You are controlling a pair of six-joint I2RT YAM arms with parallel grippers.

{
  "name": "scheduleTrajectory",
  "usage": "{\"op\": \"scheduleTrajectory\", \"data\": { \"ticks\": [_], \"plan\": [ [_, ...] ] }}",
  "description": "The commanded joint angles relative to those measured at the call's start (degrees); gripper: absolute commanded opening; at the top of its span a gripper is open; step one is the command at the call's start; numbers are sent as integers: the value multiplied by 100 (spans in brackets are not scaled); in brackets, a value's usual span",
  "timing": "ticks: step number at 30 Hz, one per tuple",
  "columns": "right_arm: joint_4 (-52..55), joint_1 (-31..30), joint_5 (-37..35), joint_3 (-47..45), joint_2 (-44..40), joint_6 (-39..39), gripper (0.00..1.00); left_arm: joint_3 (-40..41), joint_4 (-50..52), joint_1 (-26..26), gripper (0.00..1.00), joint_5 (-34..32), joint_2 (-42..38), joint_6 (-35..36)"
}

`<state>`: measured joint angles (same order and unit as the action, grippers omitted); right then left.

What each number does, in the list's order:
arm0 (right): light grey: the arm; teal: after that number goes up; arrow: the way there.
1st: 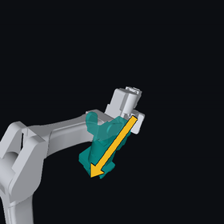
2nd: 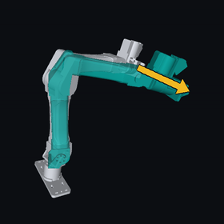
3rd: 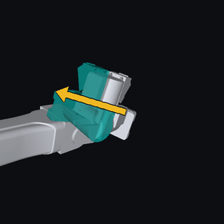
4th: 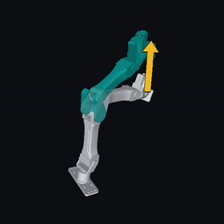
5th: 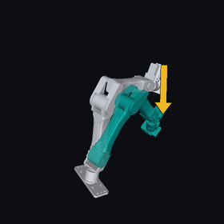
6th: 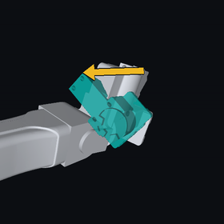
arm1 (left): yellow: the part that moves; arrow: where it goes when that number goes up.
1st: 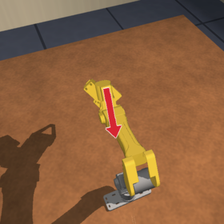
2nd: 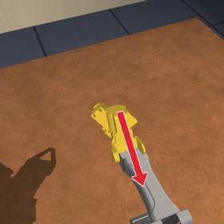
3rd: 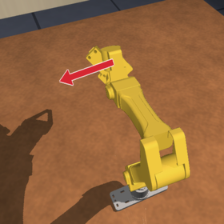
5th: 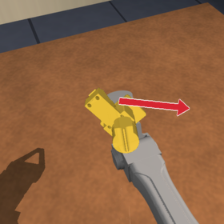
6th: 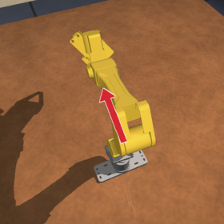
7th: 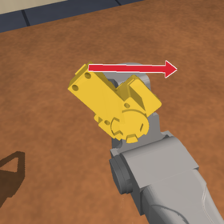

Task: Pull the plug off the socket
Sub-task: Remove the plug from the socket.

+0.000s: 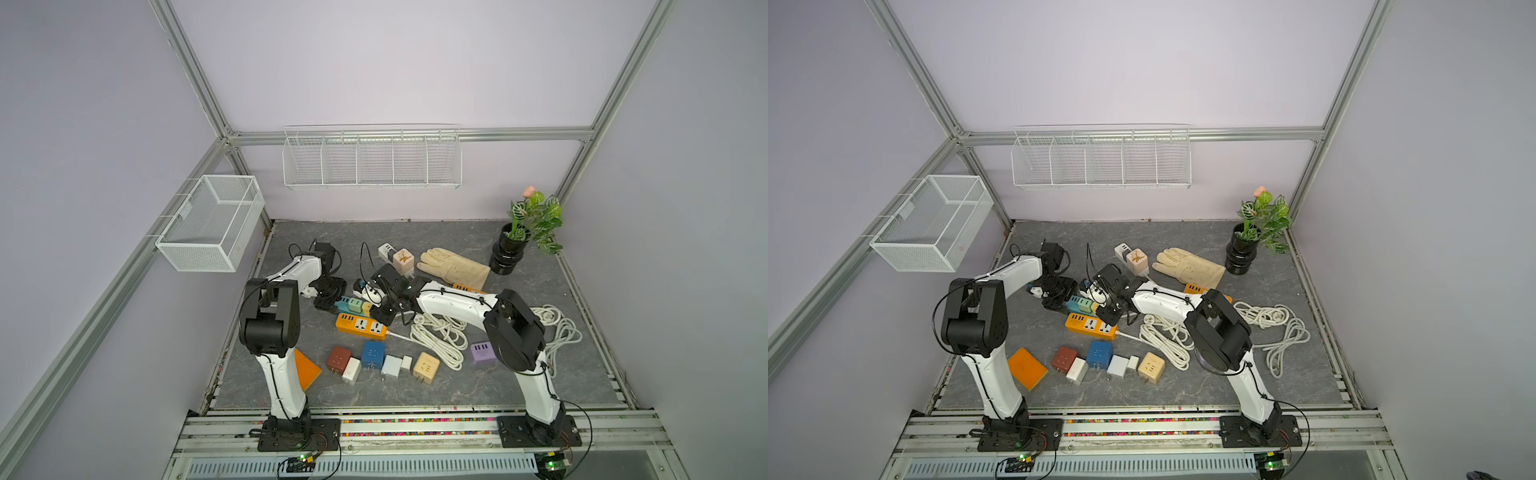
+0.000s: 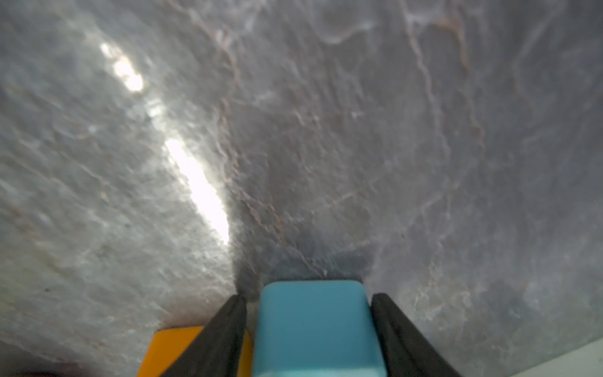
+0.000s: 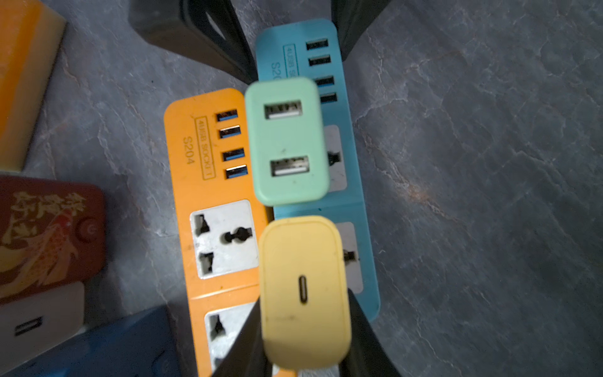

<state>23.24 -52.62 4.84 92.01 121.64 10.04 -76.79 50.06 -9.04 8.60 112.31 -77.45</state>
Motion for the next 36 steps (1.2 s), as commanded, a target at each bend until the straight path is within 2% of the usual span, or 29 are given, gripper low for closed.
{"op": "scheduleTrajectory", "data": {
  "ticks": [1,5,12,19,22,30,32,36],
  "plan": [
    [75,-10,168,-182,-273,59,20,179,136,-28,57,-252,89,-24],
    [-1,-18,263,-184,-380,52,20,270,82,-41,46,-305,83,-94],
    [163,37,678,175,-335,-168,19,266,113,-45,22,-368,91,-161],
    [90,147,863,182,-498,-479,19,244,152,-63,8,-412,114,-181],
    [181,67,528,196,-468,-341,19,245,153,-81,1,-406,108,-209],
    [-39,-382,-1508,69,-282,506,19,70,271,-107,0,-412,186,-192],
    [-142,-407,-1645,20,-336,604,19,55,280,-116,0,-410,192,-200],
    [-103,-407,-1389,54,-476,588,19,10,304,-133,0,-412,226,-209]
  ]
}}
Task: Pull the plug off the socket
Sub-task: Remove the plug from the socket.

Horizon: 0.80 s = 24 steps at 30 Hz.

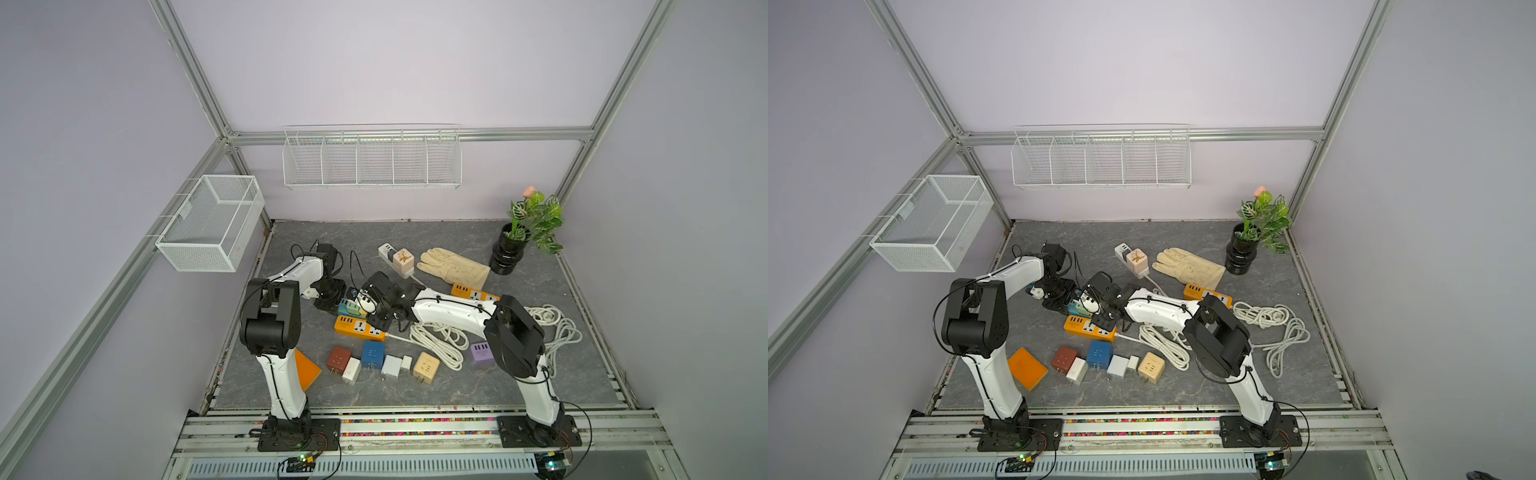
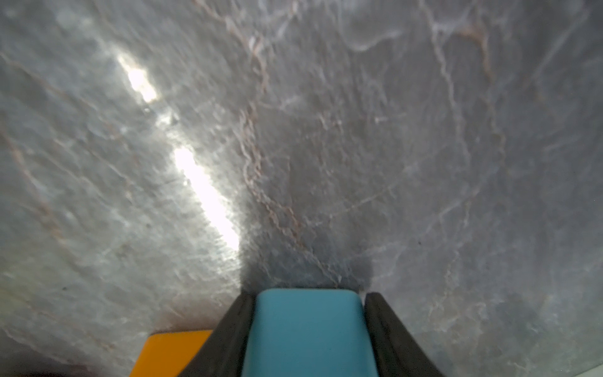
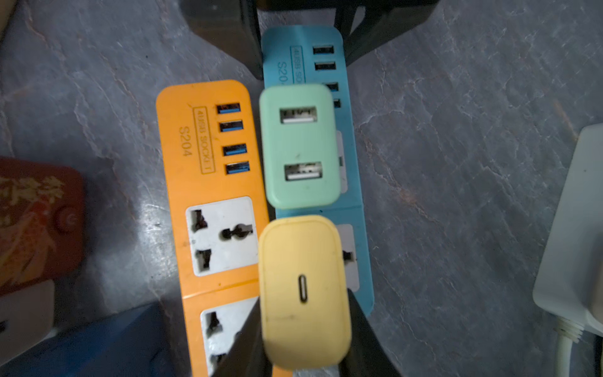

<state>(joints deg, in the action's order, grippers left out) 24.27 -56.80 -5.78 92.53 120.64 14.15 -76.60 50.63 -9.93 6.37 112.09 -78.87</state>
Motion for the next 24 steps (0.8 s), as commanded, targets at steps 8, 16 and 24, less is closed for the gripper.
{"op": "scheduleTrajectory", "data": {
  "ticks": [8,16,24],
  "plan": [
    [18,100,601,180,-384,-378,17,-108,281,-88,0,-209,296,-84],
    [37,572,1616,353,-233,-1405,16,-140,285,-115,0,-203,287,-93],
    [-266,760,1620,-21,-680,-1788,17,-224,303,-122,0,-174,230,-76]
  ]
}}
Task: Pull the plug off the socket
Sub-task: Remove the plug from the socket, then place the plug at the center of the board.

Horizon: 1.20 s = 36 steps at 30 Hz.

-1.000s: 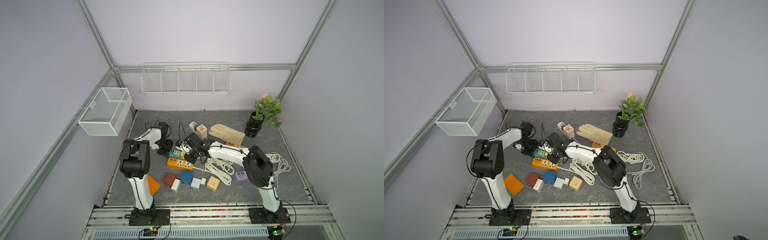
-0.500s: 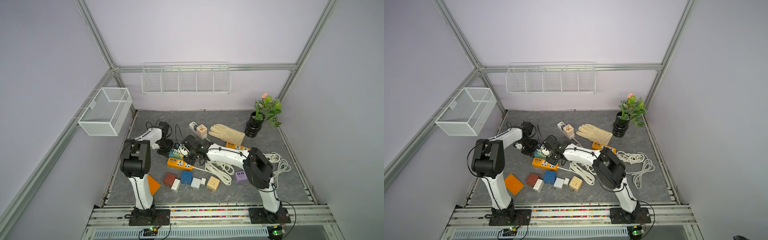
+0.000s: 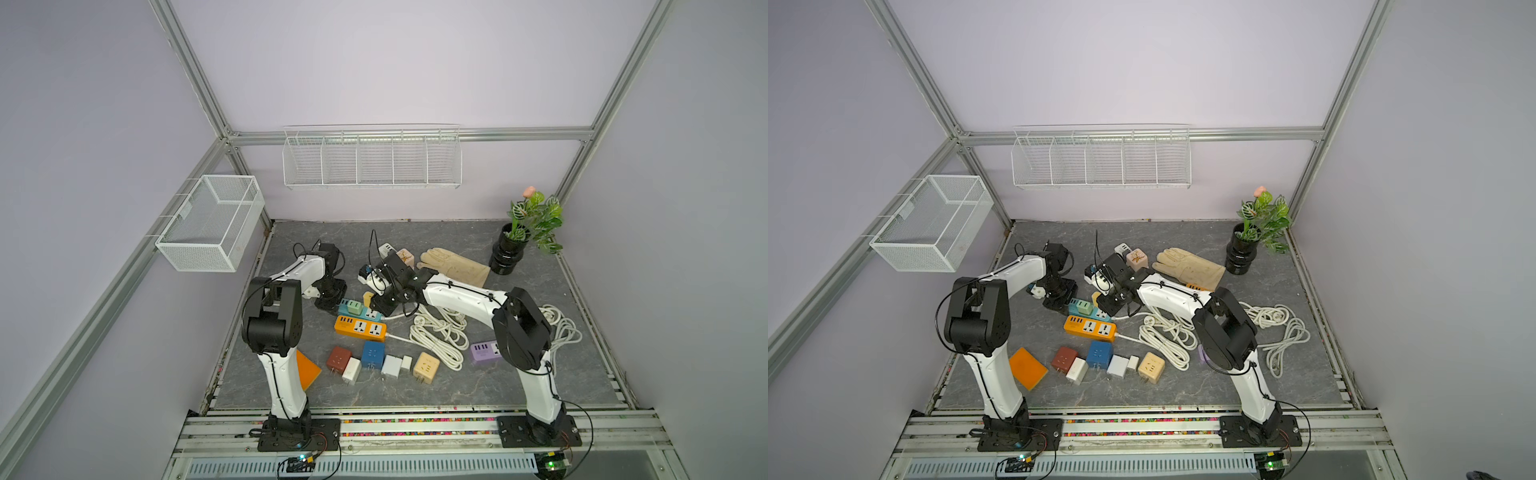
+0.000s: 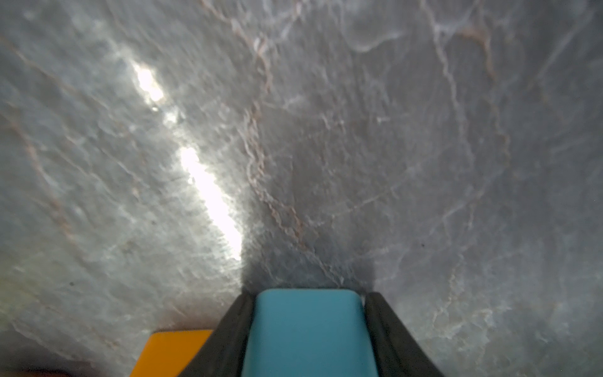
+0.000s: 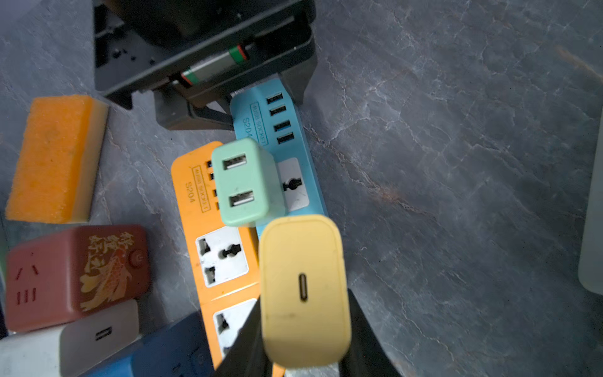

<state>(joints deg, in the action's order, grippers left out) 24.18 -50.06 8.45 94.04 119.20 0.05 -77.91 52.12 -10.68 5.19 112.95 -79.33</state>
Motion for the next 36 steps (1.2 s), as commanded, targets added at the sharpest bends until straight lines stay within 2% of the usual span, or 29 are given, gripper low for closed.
{"op": "scheduleTrajectory", "data": {
  "ticks": [1,10,17,24,36],
  "plan": [
    [-290,127,217,-256,-630,-470,17,-104,161,-40,0,-55,146,-30],
    [-432,454,602,-1055,-1297,-1368,17,-44,157,-48,0,-40,75,-22],
    [-731,510,822,-1069,-1024,-2494,18,229,120,-84,0,-42,-108,-12],
    [-363,513,702,278,89,-3167,20,481,127,-118,0,-36,-302,-39],
    [662,238,415,2878,1956,-3172,22,829,109,-172,0,-5,-624,-97]
  ]
}}
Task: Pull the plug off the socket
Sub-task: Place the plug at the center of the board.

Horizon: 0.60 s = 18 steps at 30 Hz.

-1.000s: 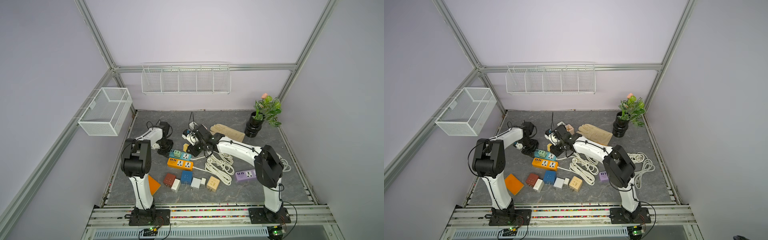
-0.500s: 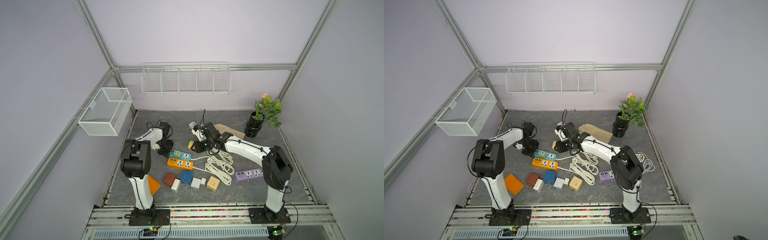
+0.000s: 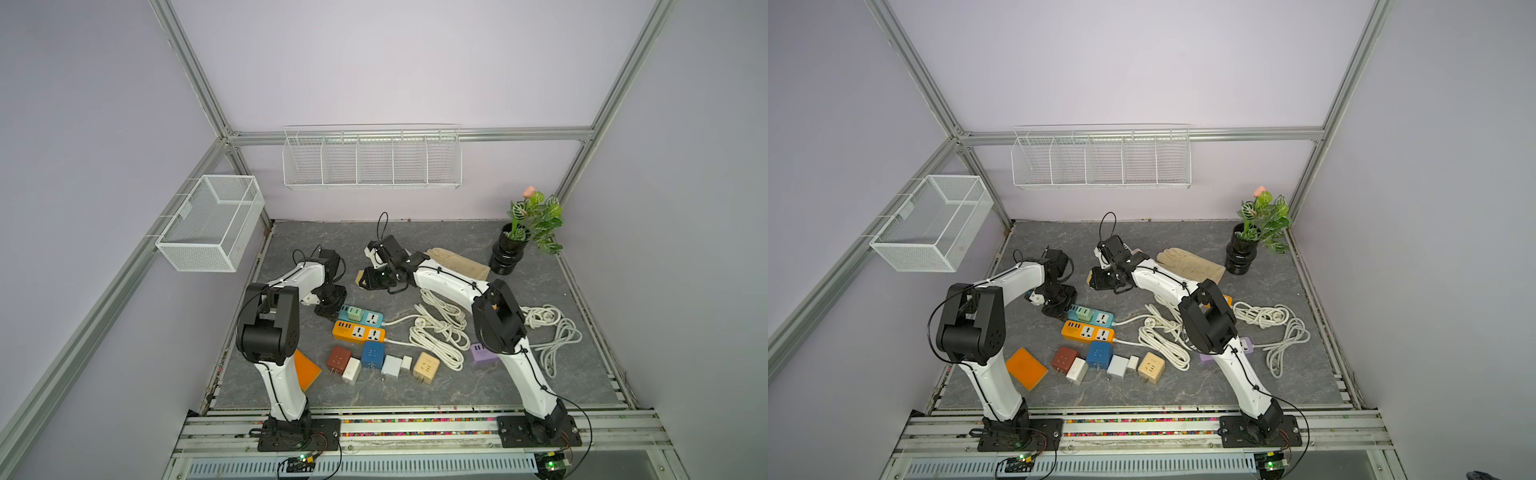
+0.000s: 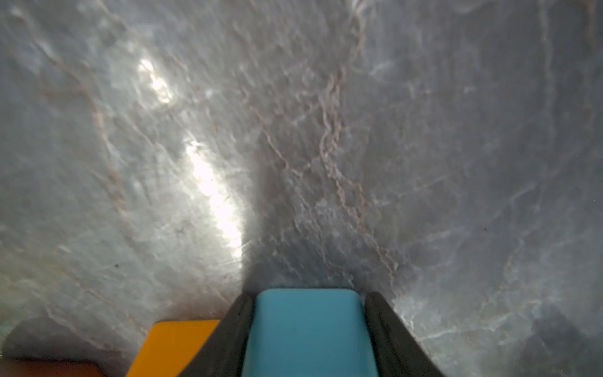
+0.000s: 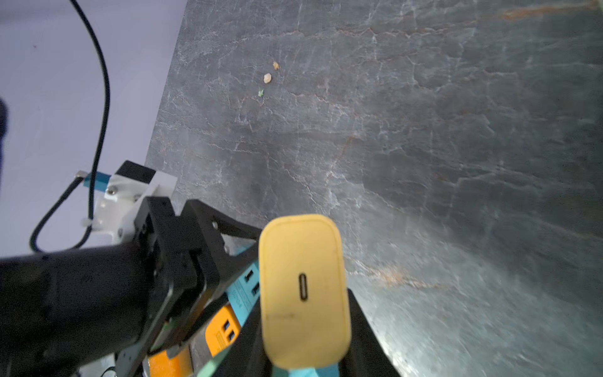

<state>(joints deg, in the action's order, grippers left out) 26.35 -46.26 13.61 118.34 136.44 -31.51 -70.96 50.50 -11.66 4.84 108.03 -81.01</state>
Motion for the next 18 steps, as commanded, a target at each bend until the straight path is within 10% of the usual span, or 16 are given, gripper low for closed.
{"op": "scheduleTrajectory", "data": {
  "ticks": [1,18],
  "plan": [
    [514,-175,-120,610,346,-21,22,150,282,-73,0,17,-148,75],
    [2161,-331,234,4323,2650,-218,27,-83,610,-56,0,-360,-447,226]
  ]
}}
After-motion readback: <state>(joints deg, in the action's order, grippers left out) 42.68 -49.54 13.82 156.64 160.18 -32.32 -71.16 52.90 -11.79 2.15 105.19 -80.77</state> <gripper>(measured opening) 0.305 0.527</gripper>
